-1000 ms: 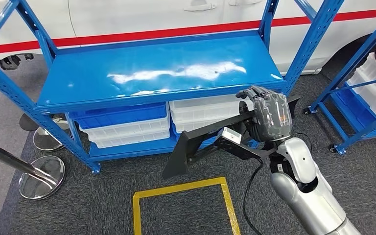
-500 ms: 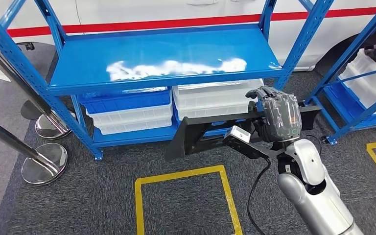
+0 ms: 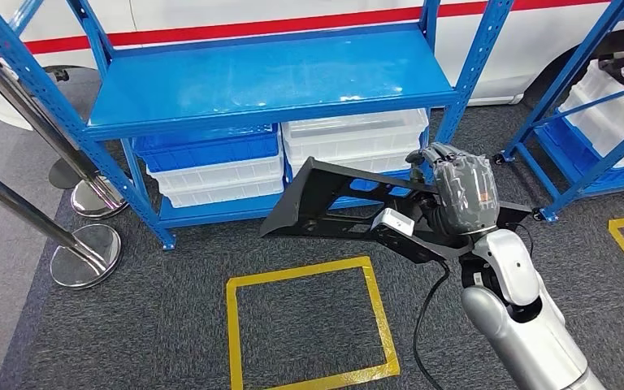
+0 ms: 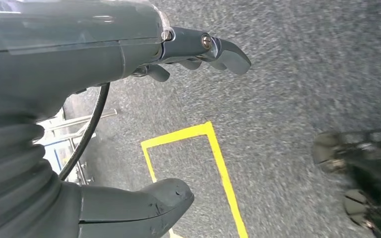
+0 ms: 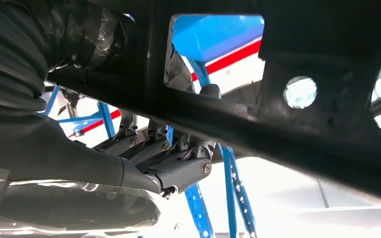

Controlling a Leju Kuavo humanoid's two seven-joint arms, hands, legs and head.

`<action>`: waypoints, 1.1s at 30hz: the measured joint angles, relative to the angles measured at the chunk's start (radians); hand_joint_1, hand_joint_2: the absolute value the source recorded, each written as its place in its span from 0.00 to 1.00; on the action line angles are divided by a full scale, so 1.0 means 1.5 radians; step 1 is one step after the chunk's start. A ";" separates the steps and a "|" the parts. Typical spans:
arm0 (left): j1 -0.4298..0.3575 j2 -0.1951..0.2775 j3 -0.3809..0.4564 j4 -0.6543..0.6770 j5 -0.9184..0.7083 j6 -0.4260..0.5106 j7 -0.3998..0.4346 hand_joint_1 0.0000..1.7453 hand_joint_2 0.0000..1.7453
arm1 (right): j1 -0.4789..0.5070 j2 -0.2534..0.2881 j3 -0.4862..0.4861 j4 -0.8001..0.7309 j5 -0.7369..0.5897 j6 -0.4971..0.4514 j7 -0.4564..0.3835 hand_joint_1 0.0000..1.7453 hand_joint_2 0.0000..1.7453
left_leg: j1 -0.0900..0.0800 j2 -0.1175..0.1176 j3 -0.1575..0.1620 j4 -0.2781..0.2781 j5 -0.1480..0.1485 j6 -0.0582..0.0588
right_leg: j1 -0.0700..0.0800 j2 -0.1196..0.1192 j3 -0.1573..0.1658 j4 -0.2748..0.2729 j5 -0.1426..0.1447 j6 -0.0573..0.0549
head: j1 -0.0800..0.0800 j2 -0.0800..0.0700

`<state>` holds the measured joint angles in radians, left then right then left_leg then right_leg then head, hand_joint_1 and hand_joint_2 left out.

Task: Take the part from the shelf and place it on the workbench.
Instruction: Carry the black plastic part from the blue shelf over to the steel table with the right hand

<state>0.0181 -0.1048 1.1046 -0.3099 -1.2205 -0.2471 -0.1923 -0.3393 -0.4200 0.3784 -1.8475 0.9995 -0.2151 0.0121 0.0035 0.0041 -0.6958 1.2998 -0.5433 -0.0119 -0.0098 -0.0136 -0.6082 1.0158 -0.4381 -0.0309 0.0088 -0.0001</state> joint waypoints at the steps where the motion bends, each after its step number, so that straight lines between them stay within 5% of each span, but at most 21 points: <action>1: 0.000 0.000 0.001 -0.003 0.000 -0.002 0.000 0.00 1.00 | 0.000 0.000 0.001 0.000 0.000 0.001 0.000 1.00 1.00 | 0.000 0.000 0.027 -0.026 0.020 0.002 | 0.000 0.000 -0.010 0.003 0.006 0.001 | 0.000 0.000; 4: 0.000 -0.001 0.002 -0.014 -0.002 -0.011 0.002 0.00 1.00 | -0.002 0.000 0.002 0.000 -0.001 0.002 0.001 1.00 1.00 | -0.003 -0.002 0.127 -0.164 0.025 0.013 | 0.001 0.000 -0.028 0.007 0.022 0.008 | 0.000 0.000; 6: 0.001 -0.002 0.006 -0.022 -0.003 -0.019 0.003 0.00 1.00 | -0.005 0.000 0.004 0.000 -0.005 0.003 0.003 1.00 1.00 | -0.007 -0.003 0.148 -0.208 0.015 0.018 | 0.000 -0.001 -0.030 0.003 0.034 0.016 | 0.000 0.000; 8: 0.003 -0.005 0.011 -0.029 -0.004 -0.029 0.001 0.00 1.00 | -0.007 0.000 0.007 0.000 -0.008 0.005 0.006 1.00 1.00 | -0.005 -0.002 0.143 -0.216 0.027 0.025 | -0.001 0.000 -0.033 0.001 0.036 0.025 | 0.000 0.000; 9: 0.003 -0.006 0.014 -0.034 -0.004 -0.034 -0.002 0.00 1.00 | -0.008 0.000 0.008 0.000 -0.008 0.007 0.007 1.00 1.00 | -0.003 -0.001 0.140 -0.221 0.033 0.029 | -0.001 0.001 -0.039 0.012 0.022 0.028 | 0.000 0.000; 12: 0.005 -0.009 0.019 -0.043 -0.004 -0.042 -0.005 0.00 1.00 | -0.009 0.001 0.013 0.001 -0.009 0.013 0.011 1.00 1.00 | -0.002 0.003 0.123 -0.223 0.051 0.039 | -0.003 0.005 -0.074 0.118 -0.063 0.033 | 0.000 0.000; 13: 0.005 -0.009 0.022 -0.045 -0.004 -0.044 -0.005 0.00 1.00 | -0.010 0.002 0.016 0.002 -0.009 0.014 0.013 1.00 1.00 | -0.003 0.006 0.117 -0.221 0.055 0.038 | -0.003 0.005 -0.084 0.157 -0.078 0.035 | 0.000 0.000; 15: 0.006 -0.009 0.029 -0.047 -0.004 -0.047 -0.005 0.00 1.00 | -0.011 0.007 0.021 0.005 -0.008 0.018 0.017 1.00 1.00 | -0.003 0.012 0.105 -0.216 0.060 0.037 | -0.004 0.005 -0.075 0.175 -0.069 0.037 | 0.000 0.000; 18: 0.006 -0.009 0.036 -0.049 -0.004 -0.051 -0.005 0.00 1.00 | -0.019 0.017 0.029 0.009 -0.008 0.021 0.020 1.00 1.00 | -0.004 0.026 0.093 -0.203 0.060 0.031 | -0.002 -0.021 0.006 0.055 -0.031 0.035 | 0.000 0.000; 20: 0.007 -0.009 0.041 -0.050 -0.003 -0.052 -0.005 0.00 1.00 | -0.024 0.023 0.032 0.011 -0.008 0.022 0.021 1.00 1.00 | -0.008 0.035 0.089 -0.196 0.059 0.026 | 0.003 -0.039 0.030 0.009 -0.030 0.026 | 0.000 0.000; 22: 0.007 -0.008 0.046 -0.051 -0.003 -0.052 -0.005 0.00 1.00 | -0.027 0.029 0.035 0.013 -0.006 0.022 0.022 1.00 1.00 | -0.010 0.046 0.088 -0.194 0.059 0.021 | 0.004 -0.031 0.028 0.004 -0.028 0.016 | 0.000 0.000; 24: 0.007 -0.005 0.050 -0.051 -0.003 -0.052 -0.005 0.00 1.00 | -0.030 0.040 0.041 0.017 0.000 0.021 0.024 1.00 1.00 | -0.007 0.039 0.083 -0.180 0.044 0.013 | 0.002 -0.018 0.025 0.001 -0.023 0.007 | 0.000 0.000; 27: 0.008 0.001 0.058 -0.051 -0.003 -0.053 -0.004 0.00 1.00 | -0.038 0.062 0.057 0.027 0.015 0.019 0.031 1.00 1.00 | -0.002 0.008 0.042 -0.077 -0.022 0.004 | 0.002 0.000 0.018 0.000 -0.016 -0.005 | 0.000 0.000; 29: 0.008 0.006 0.065 -0.051 -0.004 -0.052 -0.003 0.00 1.00 | -0.040 0.075 0.070 0.035 0.022 0.017 0.034 1.00 1.00 | -0.001 0.003 0.015 -0.011 -0.042 0.002 | 0.003 0.015 0.012 0.003 -0.013 -0.007 | 0.000 0.000; 31: 0.008 0.010 0.068 -0.051 -0.004 -0.051 -0.002 0.00 1.00 | -0.040 0.083 0.080 0.043 0.026 0.014 0.036 1.00 1.00 | -0.001 0.001 0.031 -0.034 -0.013 0.005 | 0.004 0.029 0.009 0.007 -0.012 -0.007 | 0.000 0.000; 33: 0.008 0.015 0.071 -0.050 -0.005 -0.049 -0.001 0.00 1.00 | -0.041 0.090 0.086 0.048 0.030 0.011 0.037 1.00 1.00 | 0.000 -0.022 0.076 -0.122 0.028 0.013 | 0.004 0.043 0.007 0.010 -0.011 -0.005 | 0.000 0.000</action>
<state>0.0295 -0.0826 1.2110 -0.3842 -1.2285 -0.3210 -0.1941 -0.4015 -0.2855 0.5077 -1.7757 1.0446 -0.1985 0.0683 0.0028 -0.0286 -0.5812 1.1174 -0.5015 0.0074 -0.0041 0.0503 -0.5982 1.0310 -0.4553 -0.0388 0.0089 -0.0002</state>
